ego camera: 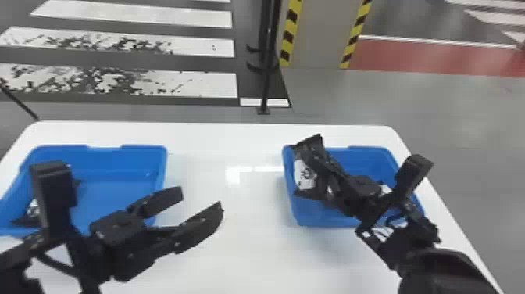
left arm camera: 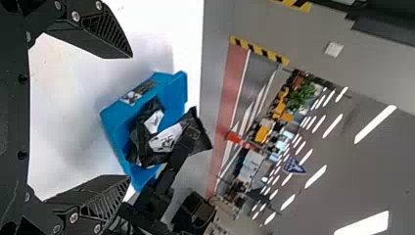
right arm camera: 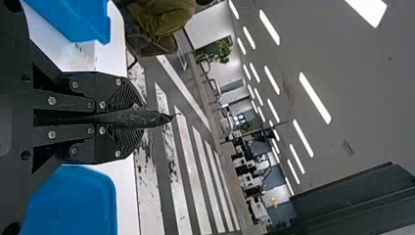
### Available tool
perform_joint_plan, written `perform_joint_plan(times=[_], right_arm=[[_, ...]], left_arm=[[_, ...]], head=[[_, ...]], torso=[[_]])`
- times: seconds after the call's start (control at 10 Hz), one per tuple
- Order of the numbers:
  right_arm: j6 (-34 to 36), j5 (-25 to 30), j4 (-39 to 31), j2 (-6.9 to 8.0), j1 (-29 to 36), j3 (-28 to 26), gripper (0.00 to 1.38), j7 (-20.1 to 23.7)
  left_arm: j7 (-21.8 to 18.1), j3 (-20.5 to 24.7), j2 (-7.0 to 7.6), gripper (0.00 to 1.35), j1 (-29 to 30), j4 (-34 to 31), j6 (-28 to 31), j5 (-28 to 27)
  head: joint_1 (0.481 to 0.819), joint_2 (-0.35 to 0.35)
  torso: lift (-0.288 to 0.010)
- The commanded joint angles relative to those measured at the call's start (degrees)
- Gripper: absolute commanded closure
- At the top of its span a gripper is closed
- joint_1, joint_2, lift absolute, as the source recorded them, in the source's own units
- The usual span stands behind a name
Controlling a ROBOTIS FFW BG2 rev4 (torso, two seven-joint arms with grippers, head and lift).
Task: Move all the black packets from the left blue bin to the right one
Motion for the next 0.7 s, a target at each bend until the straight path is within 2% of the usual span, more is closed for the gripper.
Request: perform_joint_plan(times=[0.0, 0.2, 0.3, 0.4, 0.5, 0.6], right_arm=[[0.0, 2.8, 5.9, -1.11, -4.1, -1.6, 1.28, -0.5], [-0.2, 8.5, 11.0, -1.19, -7.5, -4.3, 1.25, -1.7], [-1.2, 10.3, 11.3, -1.19, -7.6, -4.6, 0.99, -2.6], [-2.9, 11.6, 11.3, -1.11, -7.4, -4.6, 0.56, -2.8], [-5.1, 12.4, 10.4, -0.75, -5.8, -4.6, 0.27, -3.0], [-6.8, 13.5, 7.7, -0.14, -3.1, -4.6, 0.13, -3.3]], left_arm=[[0.3, 4.4, -1.56, 0.15, 3.6, -3.4, -1.3, -0.1], [0.6, 7.2, -2.43, 0.15, 5.8, -5.0, -3.8, -0.2], [0.7, 8.8, -2.96, 0.15, 6.5, -5.8, -4.4, -1.0], [0.8, 10.7, -3.23, 0.15, 6.7, -5.9, -4.7, -1.7], [0.8, 11.9, -3.23, 0.15, 6.5, -6.1, -4.2, -2.6], [0.8, 12.6, -2.79, 0.15, 6.1, -6.1, -3.8, -3.4]], head=[[0.695, -0.139], [0.695, -0.138], [0.695, -0.149], [0.695, -0.153], [0.695, -0.148], [0.695, -0.125]], torso=[[-0.140], [-0.140], [-0.140], [-0.140], [-0.140], [-0.140]])
